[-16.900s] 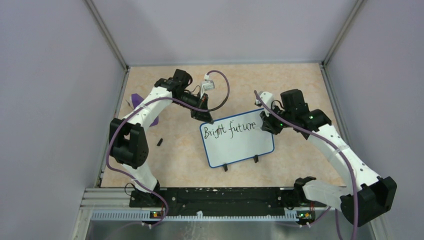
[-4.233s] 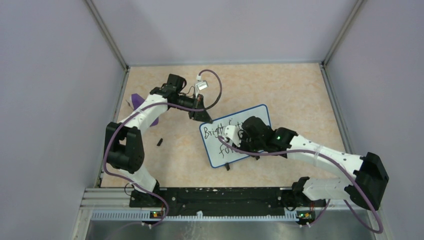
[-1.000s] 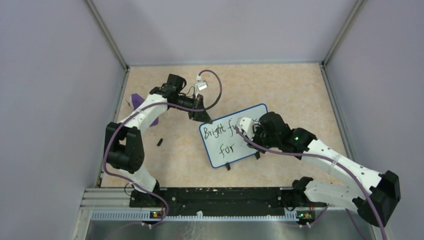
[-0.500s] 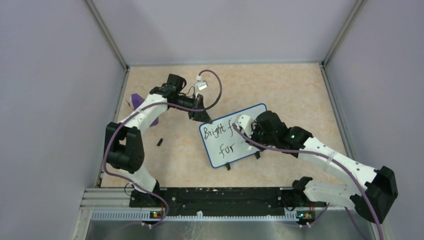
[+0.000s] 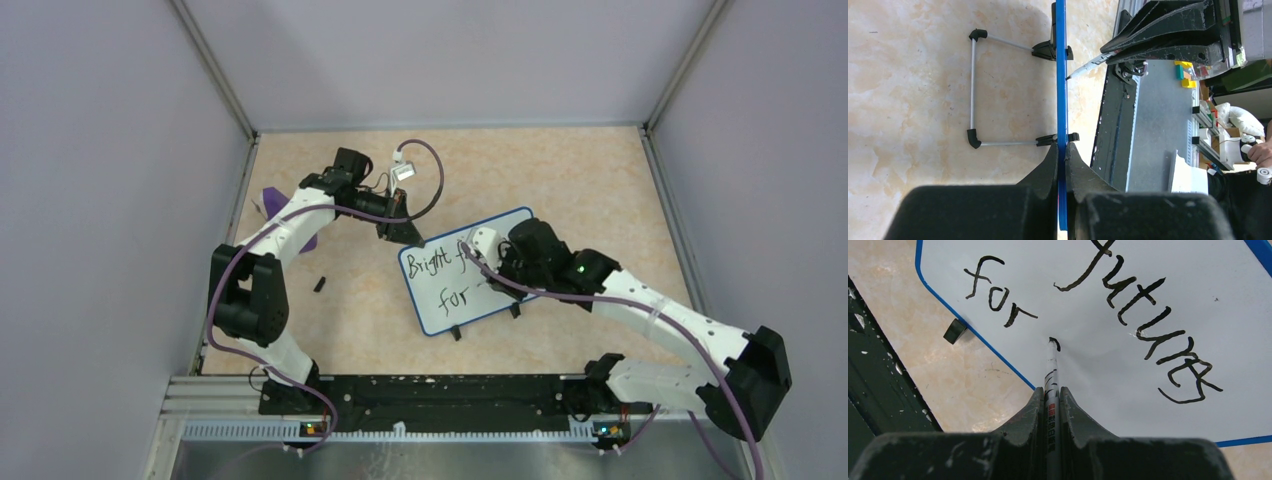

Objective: Write a sentence on the whiteboard

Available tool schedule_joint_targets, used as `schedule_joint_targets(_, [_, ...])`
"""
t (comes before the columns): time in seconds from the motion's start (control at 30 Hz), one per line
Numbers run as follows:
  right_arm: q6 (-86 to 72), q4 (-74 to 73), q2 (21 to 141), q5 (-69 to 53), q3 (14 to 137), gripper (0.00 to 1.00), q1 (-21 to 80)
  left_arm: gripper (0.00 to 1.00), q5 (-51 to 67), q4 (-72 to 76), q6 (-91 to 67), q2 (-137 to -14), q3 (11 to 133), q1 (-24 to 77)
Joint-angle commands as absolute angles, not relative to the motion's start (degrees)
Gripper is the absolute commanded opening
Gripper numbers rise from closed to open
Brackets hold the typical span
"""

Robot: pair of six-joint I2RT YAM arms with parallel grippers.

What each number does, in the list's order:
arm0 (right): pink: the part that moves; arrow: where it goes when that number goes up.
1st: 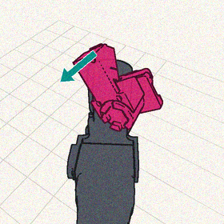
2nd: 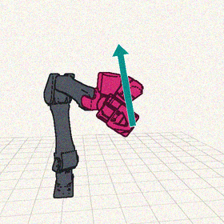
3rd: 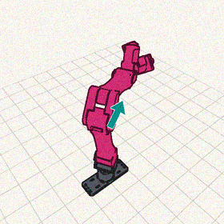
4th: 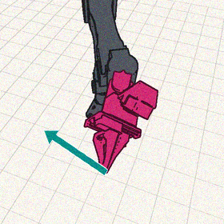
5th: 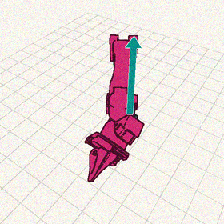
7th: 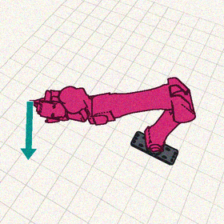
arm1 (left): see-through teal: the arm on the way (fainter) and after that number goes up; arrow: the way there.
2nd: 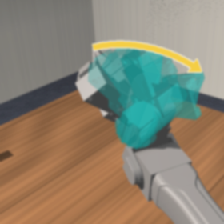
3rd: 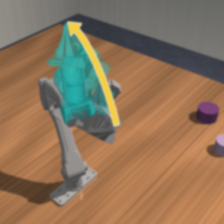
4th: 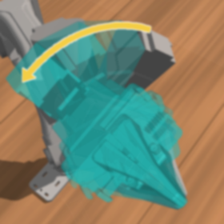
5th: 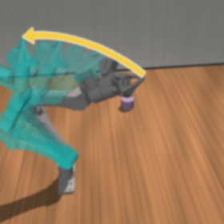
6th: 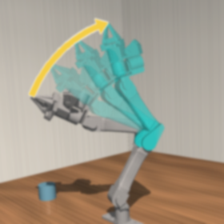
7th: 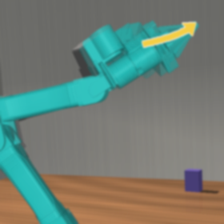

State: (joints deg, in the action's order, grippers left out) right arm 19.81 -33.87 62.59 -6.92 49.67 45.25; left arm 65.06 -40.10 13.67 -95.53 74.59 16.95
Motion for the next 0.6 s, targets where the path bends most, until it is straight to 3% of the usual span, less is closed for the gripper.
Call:
schedule_joint_targets(0.0, [21.0,-31.55,64.02,-7.72,51.38,0.0,46.23,0.0,61.51,-41.05,16.28,-95.7,74.61,16.61])
schedule_joint_targets(0.57, [23.42,-35.71,62.71,-6.35,49.16,0.0,46.64,0.0,61.32,-40.92,16.29,-95.85,74.39,16.53])
